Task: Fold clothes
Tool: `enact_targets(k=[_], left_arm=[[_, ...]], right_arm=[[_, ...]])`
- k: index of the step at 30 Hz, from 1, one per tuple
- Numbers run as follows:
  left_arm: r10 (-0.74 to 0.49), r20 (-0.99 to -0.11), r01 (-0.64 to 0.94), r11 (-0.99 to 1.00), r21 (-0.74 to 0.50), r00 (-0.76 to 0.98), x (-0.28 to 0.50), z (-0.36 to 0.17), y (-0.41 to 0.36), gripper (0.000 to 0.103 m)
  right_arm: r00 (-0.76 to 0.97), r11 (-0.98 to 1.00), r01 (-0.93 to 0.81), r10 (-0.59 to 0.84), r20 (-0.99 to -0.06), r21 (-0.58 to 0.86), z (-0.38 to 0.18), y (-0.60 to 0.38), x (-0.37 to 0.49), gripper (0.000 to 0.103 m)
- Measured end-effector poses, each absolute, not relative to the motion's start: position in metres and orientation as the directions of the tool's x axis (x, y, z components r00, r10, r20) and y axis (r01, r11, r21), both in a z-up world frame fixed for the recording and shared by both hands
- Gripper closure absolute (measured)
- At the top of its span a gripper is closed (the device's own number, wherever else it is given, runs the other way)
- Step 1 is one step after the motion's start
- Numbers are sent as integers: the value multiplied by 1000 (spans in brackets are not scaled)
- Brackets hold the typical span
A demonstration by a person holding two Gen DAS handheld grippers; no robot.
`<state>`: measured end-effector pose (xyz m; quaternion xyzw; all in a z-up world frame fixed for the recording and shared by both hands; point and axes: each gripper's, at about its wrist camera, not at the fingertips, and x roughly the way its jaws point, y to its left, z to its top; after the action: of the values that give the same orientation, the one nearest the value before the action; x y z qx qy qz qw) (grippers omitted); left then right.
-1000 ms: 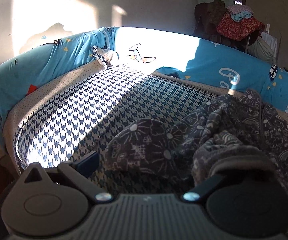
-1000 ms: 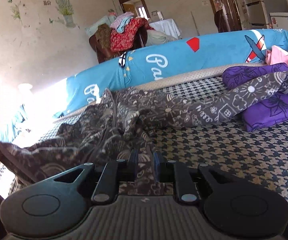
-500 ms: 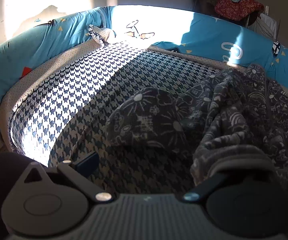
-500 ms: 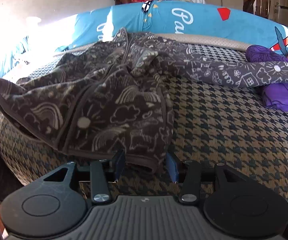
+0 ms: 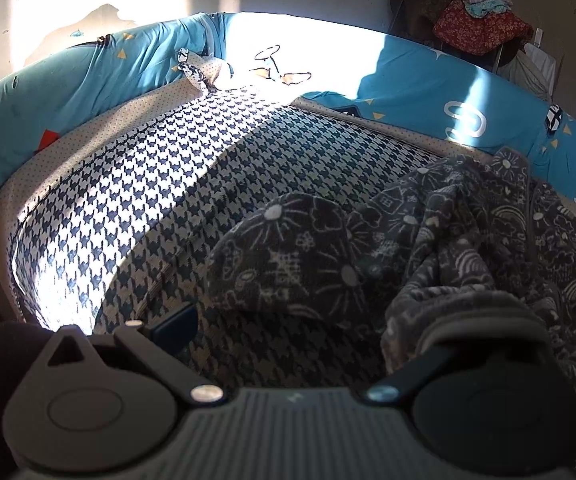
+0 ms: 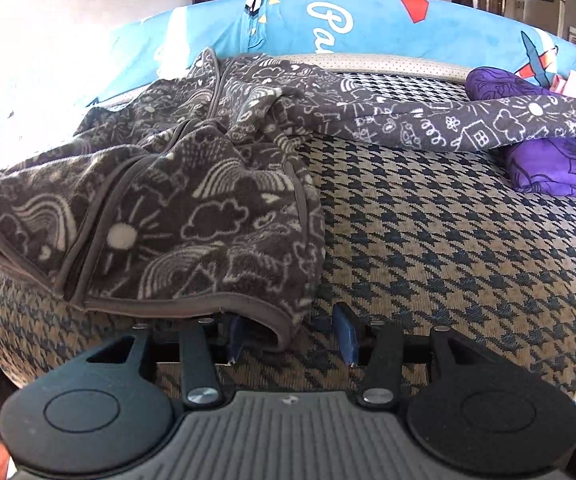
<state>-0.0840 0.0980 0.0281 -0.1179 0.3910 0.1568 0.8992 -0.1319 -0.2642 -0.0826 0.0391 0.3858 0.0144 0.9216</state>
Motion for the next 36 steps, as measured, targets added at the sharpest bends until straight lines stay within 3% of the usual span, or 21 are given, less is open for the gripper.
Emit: enact_targets(k=[3,7,9,10,13,24,36], left_arm=[[187,-745,-375,923,-90,641,-83,26,97,0],[186,-752,-381,920,-93,632,-82,22,97,0],[186,-753,-385,918,-95,631,-83,22,99,0],[187,-752,-386,918,-96,632,-84,22,99,0],[190,-744,-384,918,-95,640,-87,25,99,0],[198,-733,-364,929,-72,651,-107,35,92,0],[177,-762,-298,954,-22,623,-115,33,77,0]], right_arm=[[720,993,36,53,-692,114,-83,-264,-124,58],[732,999,28,11,-682,47,-88,-252,-118,59],[739,1000,26,-14,-673,8,-89,-248,-117,74],[742,1000,31,-27,-670,-6,-89,-247,-117,88],[752,996,93,-69,-655,2,-84,-256,-120,96],[833,973,219,-145,-534,77,-27,-273,-167,97],[751,989,144,-100,-653,15,-40,-247,-192,97]])
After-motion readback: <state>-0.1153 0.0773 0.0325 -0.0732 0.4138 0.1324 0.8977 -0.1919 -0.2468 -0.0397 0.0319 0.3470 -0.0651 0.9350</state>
